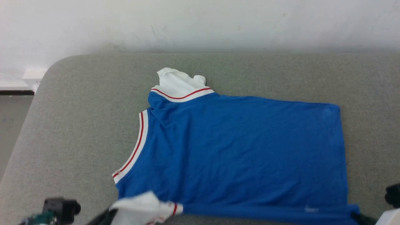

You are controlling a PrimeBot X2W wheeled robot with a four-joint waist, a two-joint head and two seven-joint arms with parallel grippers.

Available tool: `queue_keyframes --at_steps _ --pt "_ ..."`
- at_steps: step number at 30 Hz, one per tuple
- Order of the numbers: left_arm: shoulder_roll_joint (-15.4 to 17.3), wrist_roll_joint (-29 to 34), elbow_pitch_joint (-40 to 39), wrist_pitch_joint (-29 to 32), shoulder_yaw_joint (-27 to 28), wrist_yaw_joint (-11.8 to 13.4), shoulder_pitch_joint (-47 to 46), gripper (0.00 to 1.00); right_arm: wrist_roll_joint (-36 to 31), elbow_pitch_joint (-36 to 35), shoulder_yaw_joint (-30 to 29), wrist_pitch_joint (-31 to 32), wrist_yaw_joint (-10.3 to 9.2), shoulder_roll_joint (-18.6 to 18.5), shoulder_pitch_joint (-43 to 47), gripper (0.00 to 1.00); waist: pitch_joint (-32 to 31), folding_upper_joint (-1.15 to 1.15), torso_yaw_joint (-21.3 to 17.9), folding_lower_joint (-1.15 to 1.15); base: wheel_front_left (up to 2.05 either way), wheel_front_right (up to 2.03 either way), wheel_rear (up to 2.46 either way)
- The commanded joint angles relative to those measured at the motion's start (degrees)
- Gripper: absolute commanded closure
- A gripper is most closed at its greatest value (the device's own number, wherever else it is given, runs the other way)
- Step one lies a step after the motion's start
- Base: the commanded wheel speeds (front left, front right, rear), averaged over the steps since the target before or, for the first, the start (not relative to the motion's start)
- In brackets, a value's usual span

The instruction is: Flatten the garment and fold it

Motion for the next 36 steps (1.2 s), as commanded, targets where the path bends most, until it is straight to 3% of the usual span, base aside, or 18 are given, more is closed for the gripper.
queue_keyframes --at_steps 1,8,15,22,30,32,36 --pt "0.8 1.4 -0.3 -1.4 0.3 -0.9 -3.5 1.0 -1.1 0.3 0.0 -2.1 -0.05 -0.7 -2.3 1.0 1.3 0.0 -0.8 -0.01 0.0 0.0 0.0" --pt "2.9 5.9 4.3 -4.7 -0.9 -4.7 -15.8 1.0 -4.0 4.1 3.1 -7.6 -0.05 -2.7 -11.4 1.0 4.6 0.0 -3.3 -0.01 0.0 0.0 0.0" --pt "3.5 6.4 11.3 -5.5 -3.5 -7.4 -27.2 1.0 -5.6 10.2 7.7 -8.8 -0.05 -4.3 -21.7 1.0 9.7 0.0 -5.2 -0.01 0.0 0.0 0.0" --pt "1.9 6.7 20.6 -7.9 -8.4 -8.8 -34.9 1.0 -6.0 17.7 12.7 -8.0 -0.05 -4.7 -30.2 1.0 13.9 0.0 -5.2 -0.01 0.0 0.0 0.0" --pt "0.4 6.9 32.0 -7.8 -14.8 -9.3 -38.5 1.0 -5.0 23.5 15.4 -6.2 -0.05 -4.1 -32.6 1.0 14.9 0.0 -4.1 -0.01 0.0 0.0 0.0" --pt "-0.2 6.5 34.1 -8.1 -15.7 -9.3 -39.2 0.78 -4.6 24.3 15.4 -6.1 -0.05 -3.7 -32.6 1.0 14.9 0.0 -3.8 -0.01 0.0 0.0 0.0" --pt "-1.0 6.0 36.8 -10.0 -16.0 -9.3 -40.3 0.57 -4.2 24.7 15.1 -6.5 -0.05 -3.6 -32.6 0.98 14.8 0.0 -3.4 -0.01 0.0 0.0 0.0"
